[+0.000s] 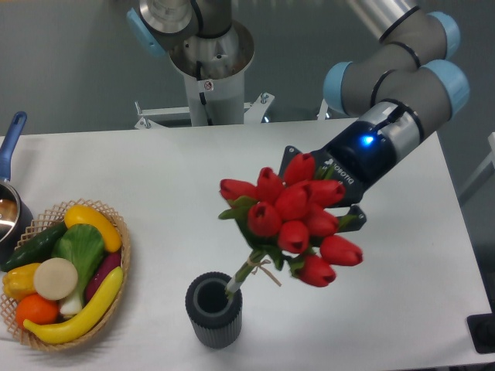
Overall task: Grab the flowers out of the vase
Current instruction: 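Lift the gripped tulips straight up out of the grey vase, then carry the tulip bunch away from the vase and hold it raised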
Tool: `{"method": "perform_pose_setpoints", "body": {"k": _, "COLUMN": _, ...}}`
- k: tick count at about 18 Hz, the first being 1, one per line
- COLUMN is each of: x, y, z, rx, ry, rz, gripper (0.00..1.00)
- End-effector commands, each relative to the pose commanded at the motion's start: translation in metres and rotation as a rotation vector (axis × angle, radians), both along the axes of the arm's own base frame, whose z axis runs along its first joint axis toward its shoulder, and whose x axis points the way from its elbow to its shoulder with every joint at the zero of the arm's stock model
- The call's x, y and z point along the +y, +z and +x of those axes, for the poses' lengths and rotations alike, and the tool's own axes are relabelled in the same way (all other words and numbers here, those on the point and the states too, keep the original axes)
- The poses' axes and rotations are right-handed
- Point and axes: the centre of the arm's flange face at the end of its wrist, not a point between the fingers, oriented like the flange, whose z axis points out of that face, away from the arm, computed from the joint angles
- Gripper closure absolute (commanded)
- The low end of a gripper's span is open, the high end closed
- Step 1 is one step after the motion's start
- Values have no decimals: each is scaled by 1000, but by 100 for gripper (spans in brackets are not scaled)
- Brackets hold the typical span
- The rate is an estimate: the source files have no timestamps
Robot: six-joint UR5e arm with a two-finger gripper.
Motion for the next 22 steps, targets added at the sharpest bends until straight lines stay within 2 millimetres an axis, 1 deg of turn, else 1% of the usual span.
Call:
{"method": "perform_pose_setpoints", "body": {"k": 2, "x": -9, "y": -12, "z": -6, "rx": -16, "ry": 18, "rz": -9, "gripper": 93}}
{"method": "perform_pose_setpoints", "body": {"k": 3, "x": -16, "y": -16, "z": -11, "rx": -26, "ry": 35, "rz": -21, "gripper": 92}}
{"method": "perform_pose_setpoints", "body": {"k": 4, "x": -16, "y": -19, "z": -13, "rx": -22, "ry": 48, "rz": -40, "gripper": 89}}
{"method": "perform_pose_setpoints", "body": {"k": 5, "x": -17, "y": -23, "z": -16, "rx": -10, "ry": 71, "rz": -72, "gripper": 88}}
{"method": "perform_pose_setpoints", "body": {"k": 6, "x": -18, "y": -22, "z": -18, "rx": 19, "ry": 104, "rz": -118, "gripper": 85}}
{"method": "perform_pose_setpoints", "body": {"k": 7, "x": -20, "y": -23, "z": -20, "rx": 52, "ry": 144, "rz": -173, "gripper": 85}}
{"method": "perform_pose_setpoints", "body": {"k": 9, "x": -30, "y": -28, "z": -28, "rx": 92, "ry": 221, "rz": -272, "gripper": 85}}
{"method": "perform_pose_setpoints", "body": {"k": 11, "x": -43, "y": -34, "z": -34, "rx": 92, "ry": 256, "rz": -303, "gripper": 84}}
{"method": "perform_pose_setpoints", "body": {"k": 13, "x": -50, "y": -39, "z": -38, "rx": 93, "ry": 283, "rz": -337, "gripper": 83}}
{"method": "perform_pose_setpoints", "body": {"k": 14, "x": -56, "y": -41, "z": -40, "rx": 107, "ry": 315, "rz": -377, "gripper": 83}}
{"method": "perform_pose_setpoints", "body": {"k": 16, "x": -66, "y": -49, "z": -42, "rx": 147, "ry": 388, "rz": -492, "gripper": 83}}
{"method": "perform_pose_setpoints", "body": {"k": 19, "x": -85, "y": -62, "z": -47, "rx": 169, "ry": 464, "rz": -605, "gripper": 83}}
{"method": "perform_pose_setpoints", "body": {"k": 22, "x": -120, "y": -80, "z": -48, "rx": 150, "ry": 538, "rz": -704, "gripper": 83}}
